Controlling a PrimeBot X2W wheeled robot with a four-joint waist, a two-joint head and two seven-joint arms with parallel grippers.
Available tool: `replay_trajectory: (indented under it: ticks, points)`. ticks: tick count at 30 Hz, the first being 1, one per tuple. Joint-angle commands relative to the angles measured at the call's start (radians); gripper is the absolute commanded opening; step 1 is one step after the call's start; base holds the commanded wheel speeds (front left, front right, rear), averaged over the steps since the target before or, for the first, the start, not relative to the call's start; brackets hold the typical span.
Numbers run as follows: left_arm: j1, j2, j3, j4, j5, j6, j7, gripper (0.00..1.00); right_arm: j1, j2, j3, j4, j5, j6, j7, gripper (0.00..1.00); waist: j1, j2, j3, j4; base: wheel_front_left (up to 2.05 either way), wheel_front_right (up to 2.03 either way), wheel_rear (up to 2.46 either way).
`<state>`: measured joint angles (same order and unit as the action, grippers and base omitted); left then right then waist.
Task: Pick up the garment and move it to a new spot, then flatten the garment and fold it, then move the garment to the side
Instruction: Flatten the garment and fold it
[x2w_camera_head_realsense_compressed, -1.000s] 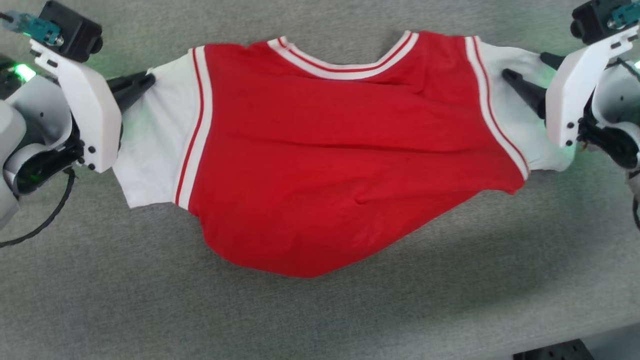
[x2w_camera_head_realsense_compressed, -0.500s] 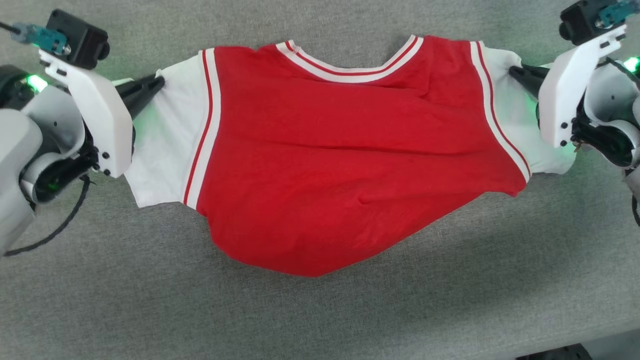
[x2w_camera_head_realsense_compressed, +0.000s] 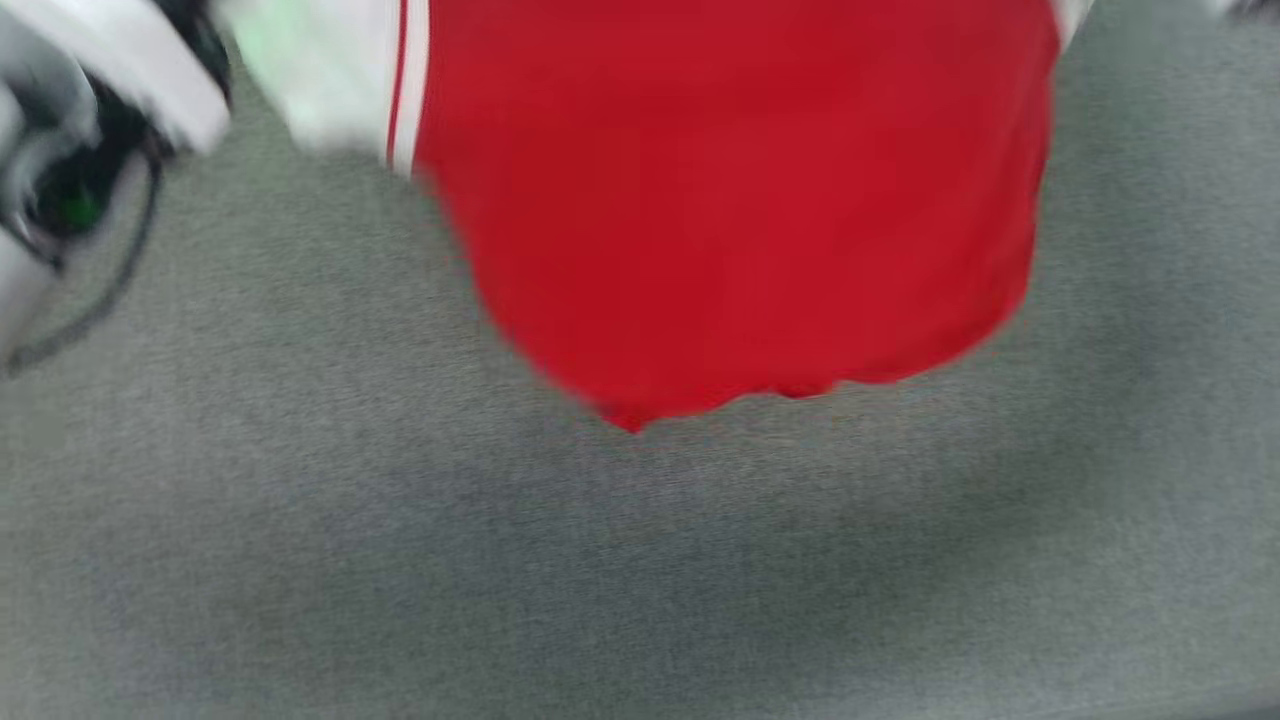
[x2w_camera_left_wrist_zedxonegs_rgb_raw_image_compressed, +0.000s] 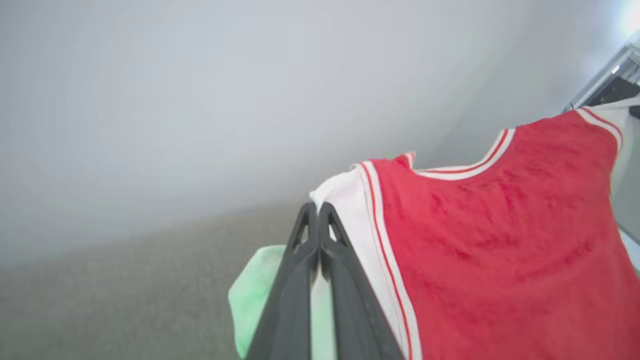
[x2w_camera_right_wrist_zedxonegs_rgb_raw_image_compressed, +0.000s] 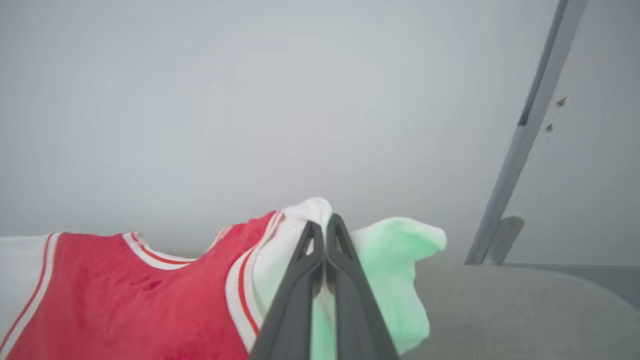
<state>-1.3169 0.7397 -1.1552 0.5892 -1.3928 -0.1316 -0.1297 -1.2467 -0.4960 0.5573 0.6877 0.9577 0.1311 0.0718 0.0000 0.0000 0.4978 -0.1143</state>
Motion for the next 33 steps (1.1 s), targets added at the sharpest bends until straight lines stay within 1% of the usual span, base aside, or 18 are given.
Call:
replay_trajectory:
  ticks: [1,3,4,6,11,14,17,18,21,24,27,30,33]
  points:
    - [-0.072,-0.029,0.031,0.039,-0.014,0.002,-0.027,0.0,-0.083,0.033,-0.054,0.056,-0.01,-0.001,-0.073,0.0,0.0,0.0,0.01,0.02,0.0,0.0,0.0]
    - [-0.131,-0.052,0.064,0.082,-0.025,0.002,-0.055,0.0,-0.163,0.057,-0.096,0.117,-0.029,-0.001,-0.134,0.0,0.0,0.0,0.015,0.031,0.0,0.0,0.0]
    - [-0.131,-0.052,0.064,0.082,-0.025,0.002,-0.055,0.0,-0.163,0.057,-0.096,0.117,-0.029,-0.001,-0.134,0.0,0.0,0.0,0.015,0.031,0.0,0.0,0.0]
    - [-0.192,-0.076,0.102,0.124,-0.044,0.002,-0.077,0.0,-0.241,0.085,-0.136,0.173,-0.04,-0.001,-0.184,0.0,0.0,0.0,0.018,0.041,0.0,0.0,0.0]
    - [-0.34,-0.114,0.202,0.242,-0.06,0.002,-0.124,0.0,-0.423,0.133,-0.213,0.299,-0.07,-0.001,-0.294,0.0,0.0,0.0,0.019,0.048,0.0,0.0,0.0]
    - [-0.381,-0.126,0.276,0.262,-0.088,0.002,-0.135,0.0,-0.487,0.155,-0.238,0.35,-0.095,-0.001,-0.323,0.0,0.0,0.0,-0.002,0.051,0.0,0.0,0.0]
    - [-0.365,-0.124,0.292,0.24,-0.068,0.002,-0.136,0.0,-0.498,0.166,-0.245,0.37,-0.109,-0.001,-0.332,0.0,0.0,0.0,-0.027,0.053,0.0,0.0,0.0]
    - [-0.342,-0.126,0.296,0.228,-0.08,0.002,-0.136,0.0,-0.485,0.168,-0.239,0.375,-0.114,-0.001,-0.334,0.0,0.0,0.0,-0.036,0.054,0.0,0.0,0.0]
    - [-0.26,-0.107,0.283,0.176,-0.098,0.002,-0.134,0.0,-0.415,0.177,-0.195,0.369,-0.112,-0.001,-0.315,0.0,0.0,0.0,-0.065,0.054,0.0,0.0,0.0]
    - [-0.126,-0.069,0.257,0.086,-0.131,0.002,-0.123,0.0,-0.303,0.172,-0.138,0.316,-0.089,-0.001,-0.282,0.0,0.0,0.0,-0.099,0.053,0.0,0.0,0.0]
    - [0.033,-0.03,0.229,-0.03,-0.162,0.002,-0.122,0.0,-0.154,0.139,-0.078,0.234,-0.053,-0.001,-0.239,0.0,0.0,0.0,-0.127,0.058,0.0,0.0,0.0]
    - [0.2,0.001,0.22,-0.14,-0.205,0.002,-0.129,0.0,0.02,0.095,-0.025,0.114,0.008,-0.001,-0.18,0.0,0.0,0.0,-0.149,0.07,0.0,0.0,0.0]
    - [0.355,0.046,0.189,-0.213,-0.197,0.002,-0.131,0.0,0.185,0.02,-0.001,-0.034,0.082,-0.001,-0.118,0.0,0.0,0.0,-0.172,0.076,0.0,0.0,0.0]
